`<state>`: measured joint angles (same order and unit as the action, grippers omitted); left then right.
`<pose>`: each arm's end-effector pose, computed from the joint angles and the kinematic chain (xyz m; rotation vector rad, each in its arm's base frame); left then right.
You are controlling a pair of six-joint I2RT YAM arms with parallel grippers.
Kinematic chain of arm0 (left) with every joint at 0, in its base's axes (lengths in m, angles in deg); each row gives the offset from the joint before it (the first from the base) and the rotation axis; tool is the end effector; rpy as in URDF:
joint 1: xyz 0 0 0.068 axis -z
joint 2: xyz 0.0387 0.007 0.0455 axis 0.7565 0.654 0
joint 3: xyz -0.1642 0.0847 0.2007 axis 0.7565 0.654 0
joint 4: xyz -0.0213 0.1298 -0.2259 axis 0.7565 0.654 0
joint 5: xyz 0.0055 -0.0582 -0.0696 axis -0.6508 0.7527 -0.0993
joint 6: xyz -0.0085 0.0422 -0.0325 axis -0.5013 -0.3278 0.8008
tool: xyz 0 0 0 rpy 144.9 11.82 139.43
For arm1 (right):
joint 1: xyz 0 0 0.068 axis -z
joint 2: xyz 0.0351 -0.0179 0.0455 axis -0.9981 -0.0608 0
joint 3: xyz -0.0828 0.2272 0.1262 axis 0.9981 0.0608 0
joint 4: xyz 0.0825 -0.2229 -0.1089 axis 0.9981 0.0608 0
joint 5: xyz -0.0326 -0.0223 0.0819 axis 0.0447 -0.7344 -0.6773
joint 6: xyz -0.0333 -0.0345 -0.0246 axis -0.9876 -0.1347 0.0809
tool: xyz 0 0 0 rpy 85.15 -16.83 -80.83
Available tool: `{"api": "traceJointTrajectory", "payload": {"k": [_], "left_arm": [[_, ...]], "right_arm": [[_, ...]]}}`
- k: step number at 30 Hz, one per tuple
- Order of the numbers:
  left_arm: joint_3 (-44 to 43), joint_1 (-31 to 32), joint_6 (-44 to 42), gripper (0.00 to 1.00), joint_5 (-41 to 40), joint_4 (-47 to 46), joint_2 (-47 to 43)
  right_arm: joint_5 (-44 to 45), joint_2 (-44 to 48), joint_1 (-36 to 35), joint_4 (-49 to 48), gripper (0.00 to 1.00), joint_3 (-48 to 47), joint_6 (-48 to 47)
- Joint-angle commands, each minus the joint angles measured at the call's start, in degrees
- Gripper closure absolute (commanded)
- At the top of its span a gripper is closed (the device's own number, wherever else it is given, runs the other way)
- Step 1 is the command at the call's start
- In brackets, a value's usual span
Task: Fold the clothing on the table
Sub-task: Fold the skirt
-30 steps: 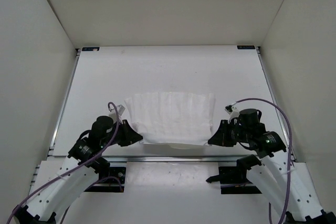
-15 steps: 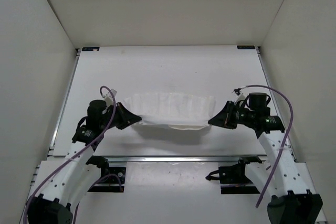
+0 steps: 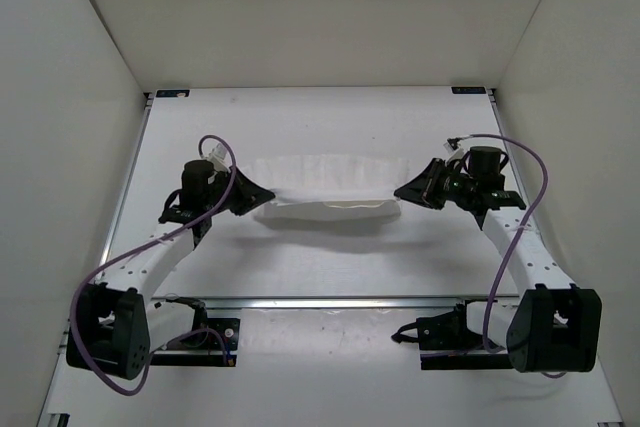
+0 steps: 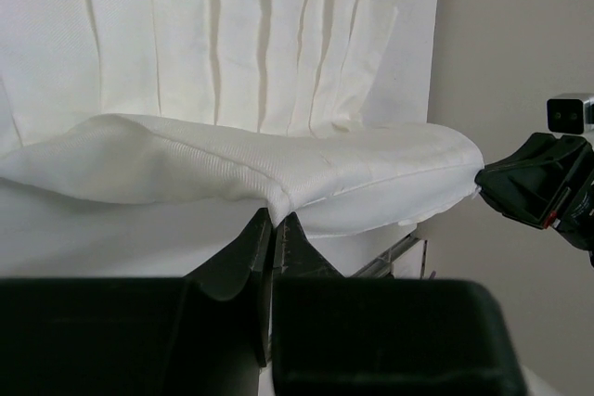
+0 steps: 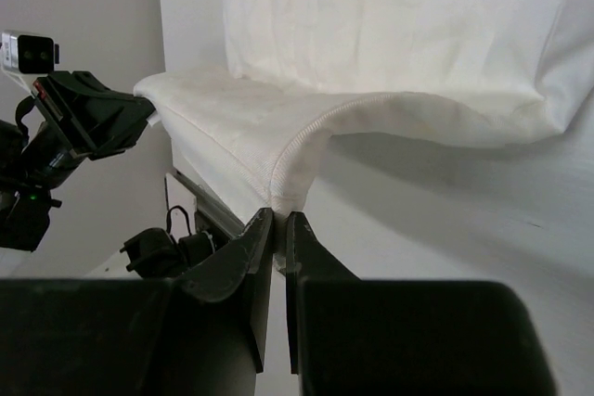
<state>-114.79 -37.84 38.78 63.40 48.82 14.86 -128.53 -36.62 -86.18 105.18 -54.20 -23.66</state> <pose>0.2283 -0.0622 0.2221 -0.4600 2.2475 -1.0918 0.2349 0.0237 0.2539 0.2952 2.2887 1.2124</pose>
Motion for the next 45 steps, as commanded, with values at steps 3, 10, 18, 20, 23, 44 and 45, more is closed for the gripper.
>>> {"api": "traceJointTrajectory", "payload": {"k": [3, 10, 18, 20, 23, 44, 45], "left_arm": [[0.8, -1.0, 0.6, 0.96, -5.3, -3.9, -2.6], [4.1, 1.4, -0.6, 0.98, -7.5, 6.6, -15.7], [12.5, 4.6, 4.2, 1.00, -9.4, 15.9, -36.8], [12.2, 4.4, 4.7, 1.00, -9.5, 18.4, -39.5], [10.7, 4.1, 3.8, 0.99, -9.4, 19.8, -39.8], [-23.2, -7.0, -4.1, 0.34, 2.3, -4.8, 30.0], [-21.2, -7.1, -4.2, 0.37, 2.1, -4.2, 28.6]], "right_arm": [[7.3, 3.9, -0.2, -0.4, 0.99, -2.4, -2.4], [9.9, 16.4, -1.7, 10.2, 0.99, -0.6, -3.5], [10.6, 32.7, -4.6, 22.5, 1.00, 5.3, -2.4], [9.9, 34.2, -5.2, 25.0, 0.99, 5.3, -1.4], [9.3, 33.6, -6.0, 25.1, 1.00, 4.7, -1.1], [19.6, -27.7, -1.6, 6.6, 0.33, -28.6, -5.9], [19.9, -27.1, -1.7, 6.3, 0.30, -27.9, -6.2]]}}
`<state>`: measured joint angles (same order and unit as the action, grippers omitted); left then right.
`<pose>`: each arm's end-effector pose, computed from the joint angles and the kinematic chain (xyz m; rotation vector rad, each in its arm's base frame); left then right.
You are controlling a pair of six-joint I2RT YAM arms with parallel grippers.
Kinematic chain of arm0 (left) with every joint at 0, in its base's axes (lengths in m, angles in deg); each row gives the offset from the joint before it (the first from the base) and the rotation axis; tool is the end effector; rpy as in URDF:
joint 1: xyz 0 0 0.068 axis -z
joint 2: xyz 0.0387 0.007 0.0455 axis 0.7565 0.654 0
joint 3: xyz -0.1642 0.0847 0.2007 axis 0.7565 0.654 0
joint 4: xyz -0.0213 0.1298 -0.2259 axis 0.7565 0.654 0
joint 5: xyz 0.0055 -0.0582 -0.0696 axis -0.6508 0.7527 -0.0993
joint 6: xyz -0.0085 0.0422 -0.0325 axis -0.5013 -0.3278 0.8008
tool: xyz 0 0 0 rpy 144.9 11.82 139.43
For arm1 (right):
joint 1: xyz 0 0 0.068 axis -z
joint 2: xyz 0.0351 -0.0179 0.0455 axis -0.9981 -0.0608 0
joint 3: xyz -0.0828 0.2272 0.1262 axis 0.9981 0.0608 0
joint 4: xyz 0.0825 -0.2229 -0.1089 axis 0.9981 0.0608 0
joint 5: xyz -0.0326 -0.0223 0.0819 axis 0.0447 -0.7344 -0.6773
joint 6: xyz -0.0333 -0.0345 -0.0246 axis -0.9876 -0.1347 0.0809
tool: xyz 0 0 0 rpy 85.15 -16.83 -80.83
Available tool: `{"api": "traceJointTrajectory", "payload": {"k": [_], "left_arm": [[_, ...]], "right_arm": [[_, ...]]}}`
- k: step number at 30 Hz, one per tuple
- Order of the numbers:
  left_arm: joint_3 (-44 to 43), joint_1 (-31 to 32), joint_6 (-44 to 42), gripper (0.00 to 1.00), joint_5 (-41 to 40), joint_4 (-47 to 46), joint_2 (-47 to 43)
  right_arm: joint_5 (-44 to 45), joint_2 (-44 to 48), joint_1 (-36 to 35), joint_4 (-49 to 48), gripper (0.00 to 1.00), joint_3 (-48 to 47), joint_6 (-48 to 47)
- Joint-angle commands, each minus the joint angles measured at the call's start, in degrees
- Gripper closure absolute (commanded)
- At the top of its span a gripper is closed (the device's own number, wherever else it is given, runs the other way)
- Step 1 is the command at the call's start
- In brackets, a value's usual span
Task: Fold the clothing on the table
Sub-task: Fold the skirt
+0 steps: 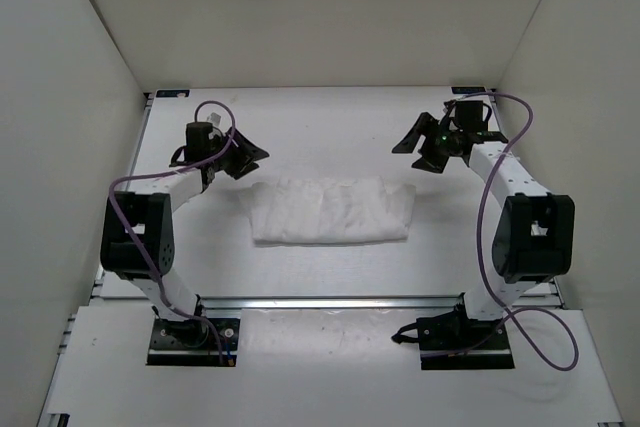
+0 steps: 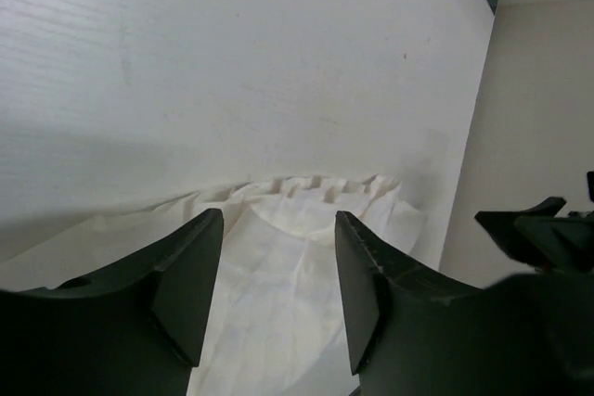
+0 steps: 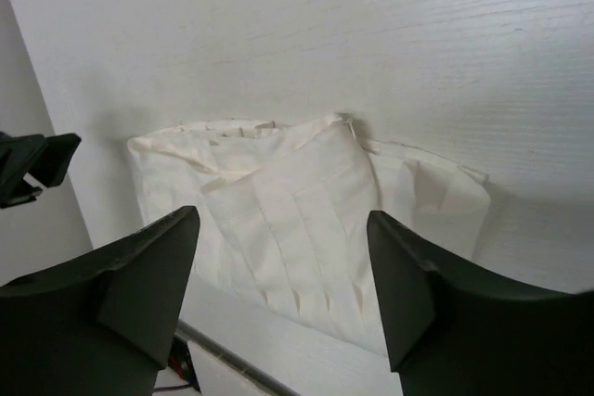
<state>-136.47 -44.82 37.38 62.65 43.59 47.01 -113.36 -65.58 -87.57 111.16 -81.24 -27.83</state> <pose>0.3555 -0.0428 0.1956 -0.6221 2.2698 -0.9864 0.3572 0.0241 0.2552 0.4099 2.4191 0.8847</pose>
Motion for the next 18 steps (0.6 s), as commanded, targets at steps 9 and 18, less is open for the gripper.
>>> {"api": "traceJointTrajectory", "payload": {"k": [9, 18], "left_arm": [[17.3, 6.6, -10.5, 0.33, -6.1, 13.9, -22.6], [25.8, 6.5, -11.4, 0.28, -11.8, 17.0, -31.6]], "right_arm": [[7.3, 18.2, -1.7, 2.3, 0.14, 22.3, -6.8], [0.9, 22.8, -2.4, -9.3, 0.10, 39.6, -1.5]]}}
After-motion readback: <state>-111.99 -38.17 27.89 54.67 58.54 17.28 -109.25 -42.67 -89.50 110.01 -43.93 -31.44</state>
